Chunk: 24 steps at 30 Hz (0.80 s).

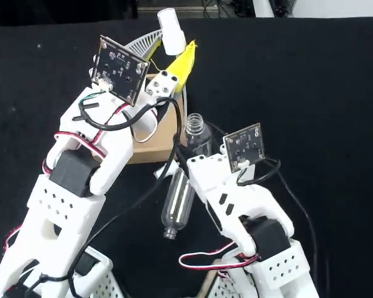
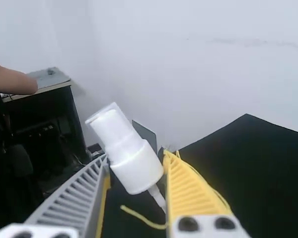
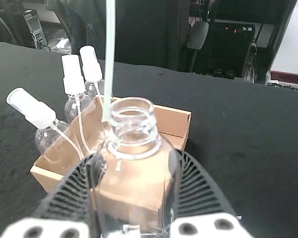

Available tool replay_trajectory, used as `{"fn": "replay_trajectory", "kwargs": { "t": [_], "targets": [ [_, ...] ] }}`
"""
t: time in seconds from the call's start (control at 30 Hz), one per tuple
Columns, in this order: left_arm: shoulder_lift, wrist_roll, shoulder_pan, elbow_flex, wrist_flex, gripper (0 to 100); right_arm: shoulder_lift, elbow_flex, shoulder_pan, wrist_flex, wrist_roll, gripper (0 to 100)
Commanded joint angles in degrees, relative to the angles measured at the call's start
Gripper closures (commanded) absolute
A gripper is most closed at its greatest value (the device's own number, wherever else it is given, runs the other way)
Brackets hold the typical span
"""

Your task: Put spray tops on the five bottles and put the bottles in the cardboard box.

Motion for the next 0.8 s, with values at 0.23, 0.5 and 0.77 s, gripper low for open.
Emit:
{"fn": "replay_trajectory", "kwargs": {
  "t": [0.23,0.5,0.77],
  "targets": [
    [-8.1,-0.4,0.6,-0.3,-1.7,97,-1.3,-0.3,-0.8,-1.3,0.1,98.4],
    [-9.4,-0.4,2.8,9.5,-15.4,97,-1.3,-0.2,-0.8,-1.3,0.1,98.4],
    [-9.3,-0.5,2.7,8.0,-12.2,97,-1.7,0.5,-0.8,-1.7,0.1,98.4]
  ]
}}
